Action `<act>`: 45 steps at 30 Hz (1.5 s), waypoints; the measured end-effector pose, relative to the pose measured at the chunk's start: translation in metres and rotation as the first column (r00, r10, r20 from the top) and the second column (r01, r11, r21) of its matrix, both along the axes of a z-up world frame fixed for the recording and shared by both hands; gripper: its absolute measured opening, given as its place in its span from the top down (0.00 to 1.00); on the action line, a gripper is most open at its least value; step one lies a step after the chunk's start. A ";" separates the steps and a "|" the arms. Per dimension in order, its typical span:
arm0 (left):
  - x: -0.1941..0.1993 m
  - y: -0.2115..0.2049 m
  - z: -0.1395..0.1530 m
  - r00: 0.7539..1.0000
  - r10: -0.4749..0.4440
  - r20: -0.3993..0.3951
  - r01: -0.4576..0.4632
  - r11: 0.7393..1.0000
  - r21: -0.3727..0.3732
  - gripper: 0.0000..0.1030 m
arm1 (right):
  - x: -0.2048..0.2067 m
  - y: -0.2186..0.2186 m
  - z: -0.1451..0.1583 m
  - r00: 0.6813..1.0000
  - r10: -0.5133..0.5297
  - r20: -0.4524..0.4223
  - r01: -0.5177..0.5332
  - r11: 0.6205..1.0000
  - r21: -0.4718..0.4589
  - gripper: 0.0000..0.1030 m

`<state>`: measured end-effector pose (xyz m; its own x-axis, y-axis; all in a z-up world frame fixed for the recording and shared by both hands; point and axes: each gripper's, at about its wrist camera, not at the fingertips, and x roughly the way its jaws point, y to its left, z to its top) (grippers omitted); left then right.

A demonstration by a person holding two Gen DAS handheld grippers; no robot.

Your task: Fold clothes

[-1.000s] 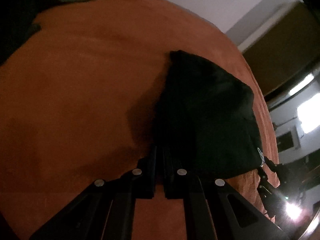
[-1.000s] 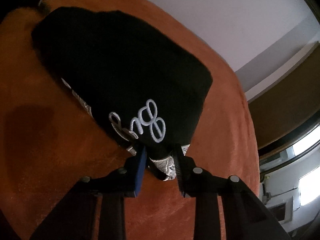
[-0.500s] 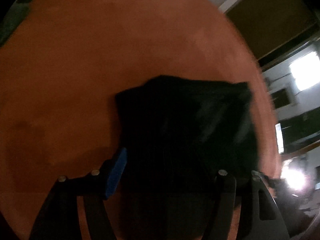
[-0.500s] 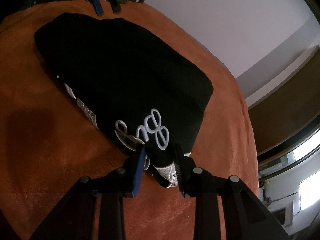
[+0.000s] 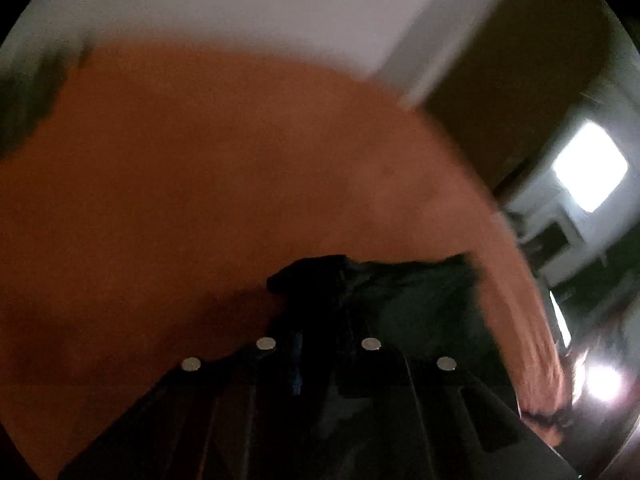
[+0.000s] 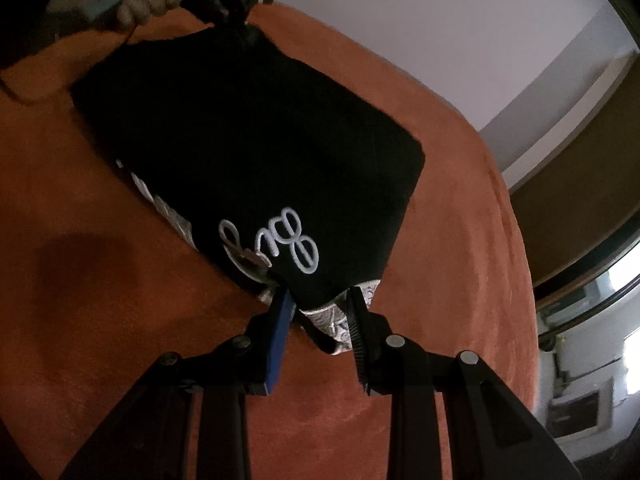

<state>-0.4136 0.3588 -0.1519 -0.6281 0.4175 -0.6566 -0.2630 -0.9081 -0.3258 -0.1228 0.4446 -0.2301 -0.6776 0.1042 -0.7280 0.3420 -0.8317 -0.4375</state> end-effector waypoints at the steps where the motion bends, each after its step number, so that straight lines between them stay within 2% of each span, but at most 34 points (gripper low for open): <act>1: 0.010 0.013 0.006 0.998 -0.028 -0.064 0.022 0.995 -0.102 0.88 | 0.001 -0.002 0.002 1.000 0.002 -0.005 -0.002 1.000 -0.003 0.75; 3: -0.007 0.025 -0.016 1.000 0.012 0.022 -0.006 0.972 -0.236 0.87 | 0.000 -0.004 0.000 1.000 -0.001 0.004 0.001 1.000 0.001 0.75; 5: -0.037 0.011 -0.049 0.977 0.103 0.189 -0.057 0.971 -0.234 0.83 | -0.001 -0.006 -0.002 1.000 -0.004 0.012 0.004 1.000 0.004 0.75; 7: -0.050 -0.011 -0.065 0.952 0.157 0.261 -0.111 0.977 -0.185 0.68 | -0.001 -0.008 -0.005 1.000 -0.007 0.021 0.007 1.000 0.008 0.75; 10: -0.050 -0.032 -0.063 0.946 0.195 0.257 -0.167 0.977 -0.129 0.58 | -0.004 -0.010 -0.005 1.000 -0.002 0.026 0.002 1.000 0.015 0.75; 13: -0.043 -0.037 -0.053 0.953 0.211 0.216 -0.182 0.972 -0.145 0.49 | -0.013 -0.008 -0.008 1.000 0.008 0.026 -0.009 0.999 0.033 0.75; 14: -0.043 -0.039 -0.047 0.955 0.230 0.186 -0.196 0.963 -0.185 0.50 | -0.016 -0.007 -0.008 1.000 0.006 0.027 -0.007 1.000 0.031 0.75; 16: -0.037 -0.053 -0.033 0.935 0.323 0.143 -0.282 0.927 -0.249 0.49 | -0.015 -0.004 -0.008 0.999 -0.005 0.033 0.005 1.000 0.014 0.75; 17: -0.035 -0.064 -0.029 0.926 0.344 0.155 -0.308 0.926 -0.216 0.49 | -0.014 -0.003 -0.007 0.999 -0.010 0.036 0.009 1.000 0.006 0.75; 20: -0.029 -0.077 -0.024 0.921 0.304 0.245 -0.296 0.953 -0.069 0.49 | -0.013 0.000 -0.004 0.999 -0.015 0.041 0.016 1.000 -0.018 0.75; 23: -0.018 -0.065 -0.024 0.941 0.199 0.275 -0.196 0.980 -0.037 0.43 | -0.014 0.005 0.004 0.999 -0.019 0.037 0.021 0.998 -0.056 0.75; 26: -0.017 -0.034 -0.036 0.943 0.116 0.313 -0.105 0.993 -0.052 0.42 | -0.017 0.017 0.021 0.997 -0.054 0.058 0.064 0.978 -0.201 0.75; 28: -0.027 -0.019 -0.047 0.941 0.089 0.325 -0.074 0.996 -0.059 0.47 | -0.016 0.023 0.033 0.996 -0.069 0.061 0.084 0.953 -0.292 0.75; 29: -0.025 -0.010 -0.052 0.942 0.081 0.326 -0.064 0.996 -0.064 0.64 | -0.016 0.023 0.038 0.997 -0.070 0.044 0.081 0.948 -0.308 0.74; 30: -0.030 -0.004 -0.057 0.942 0.078 0.327 -0.058 0.996 -0.071 0.89 | -0.017 0.024 0.043 0.997 -0.073 0.028 0.078 0.945 -0.319 0.74; 31: -0.035 -0.002 -0.060 0.942 0.083 0.326 -0.059 0.995 -0.083 0.98 | -0.019 0.024 0.046 0.997 -0.077 0.021 0.080 0.942 -0.325 0.74; 34: -0.048 -0.003 -0.056 0.943 0.154 0.295 -0.122 0.985 -0.122 1.00 | -0.027 0.027 0.049 0.995 -0.100 0.019 0.100 0.936 -0.338 0.74; 37: -0.052 -0.023 -0.045 0.941 0.235 0.244 -0.212 0.970 -0.118 1.00 | -0.044 0.038 0.050 0.993 -0.121 0.012 0.118 0.932 -0.344 0.74; 39: -0.058 -0.036 -0.050 0.933 0.235 0.273 -0.212 0.971 -0.110 1.00 | -0.067 0.050 0.051 0.992 -0.126 0.021 0.125 0.925 -0.360 0.75; 41: -0.057 -0.038 -0.053 0.930 0.215 0.299 -0.193 0.976 -0.104 1.00 | -0.099 0.067 0.047 0.989 -0.099 0.111 0.139 0.880 -0.453 0.75; 44: -0.049 -0.027 -0.046 0.943 0.142 0.300 -0.128 0.990 -0.067 0.94 | -0.151 0.099 0.036 0.964 -0.058 0.258 0.211 0.756 -0.620 0.71; 45: -0.046 -0.023 -0.045 0.947 0.118 0.300 -0.105 0.993 -0.059 0.81 | -0.166 0.108 0.034 0.956 -0.054 0.288 0.236 0.722 -0.650 0.68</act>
